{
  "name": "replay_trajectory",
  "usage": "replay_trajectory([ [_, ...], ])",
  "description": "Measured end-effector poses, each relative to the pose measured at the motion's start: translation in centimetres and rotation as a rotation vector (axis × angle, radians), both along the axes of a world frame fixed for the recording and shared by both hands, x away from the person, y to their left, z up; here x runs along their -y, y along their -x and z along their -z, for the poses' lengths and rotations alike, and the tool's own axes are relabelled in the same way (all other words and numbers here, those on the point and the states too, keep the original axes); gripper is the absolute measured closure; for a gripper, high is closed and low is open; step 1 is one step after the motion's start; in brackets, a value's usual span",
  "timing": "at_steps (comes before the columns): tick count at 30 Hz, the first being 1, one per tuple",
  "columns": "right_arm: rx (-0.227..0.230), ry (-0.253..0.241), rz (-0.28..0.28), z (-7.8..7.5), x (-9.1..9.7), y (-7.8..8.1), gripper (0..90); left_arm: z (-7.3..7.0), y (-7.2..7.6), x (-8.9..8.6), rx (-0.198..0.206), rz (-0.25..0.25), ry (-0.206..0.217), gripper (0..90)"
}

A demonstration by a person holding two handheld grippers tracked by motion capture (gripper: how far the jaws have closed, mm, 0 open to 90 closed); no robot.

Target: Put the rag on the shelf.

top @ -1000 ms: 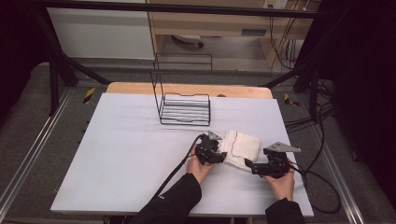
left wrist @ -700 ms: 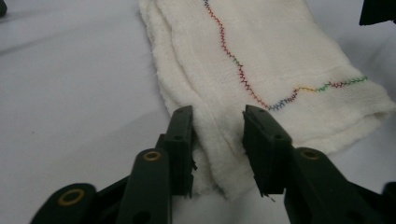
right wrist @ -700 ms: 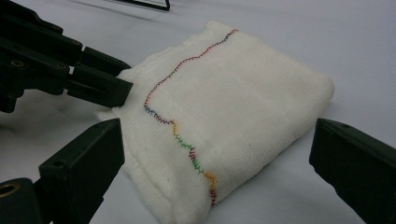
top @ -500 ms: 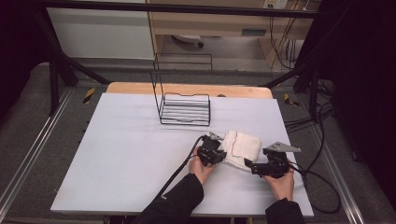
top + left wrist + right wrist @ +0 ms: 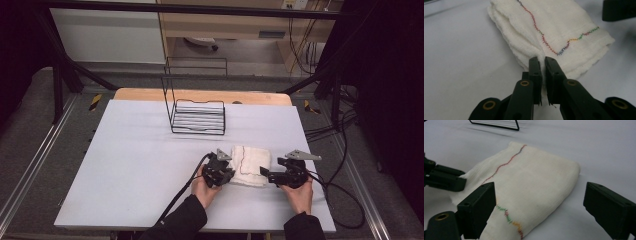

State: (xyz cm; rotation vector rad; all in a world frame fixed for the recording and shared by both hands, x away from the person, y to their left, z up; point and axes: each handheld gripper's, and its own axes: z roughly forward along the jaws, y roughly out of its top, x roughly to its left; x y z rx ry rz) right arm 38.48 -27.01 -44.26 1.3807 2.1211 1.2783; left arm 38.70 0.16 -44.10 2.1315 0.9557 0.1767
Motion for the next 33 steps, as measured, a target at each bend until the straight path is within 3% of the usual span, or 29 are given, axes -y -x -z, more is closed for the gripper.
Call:
replay_trajectory([
  [5, 0.000, 0.011, 0.008, 0.0, -0.3, -1.3, 23.7, 0.1, 0.5, -0.6, 0.008, -0.001, 0.007, 82.9],
  [7, -0.011, 0.026, 0.028, 0.2, -0.4, -2.4, 34.1, 0.3, 0.5, -0.7, 0.005, 0.001, 0.006, 81.6],
  [10, -0.013, 0.040, 0.035, 0.3, -0.4, -3.0, 40.7, 0.3, 0.3, -0.8, 0.002, 0.001, 0.009, 80.0],
  [14, -0.038, 0.051, 0.037, 0.5, -0.6, -3.7, 56.3, -0.2, -0.1, -1.1, 0.027, 0.001, -0.010, 68.0],
  [17, -0.048, 0.054, 0.038, 0.5, -0.6, -3.9, 58.9, -0.9, -1.3, -1.4, 0.034, -0.006, -0.007, 61.6],
  [21, -0.073, 0.057, 0.045, 0.7, -0.5, -4.1, 62.9, -1.6, -3.1, -0.8, 0.057, -0.021, -0.022, 43.6],
  [25, -0.080, 0.057, 0.042, 0.9, -0.5, -4.2, 63.8, -1.4, -5.0, 0.0, 0.069, -0.023, -0.034, 36.6],
  [33, -0.082, 0.057, 0.039, 1.1, -0.5, -4.4, 64.1, -0.5, -7.9, 1.0, 0.054, -0.047, -0.044, 38.3],
])
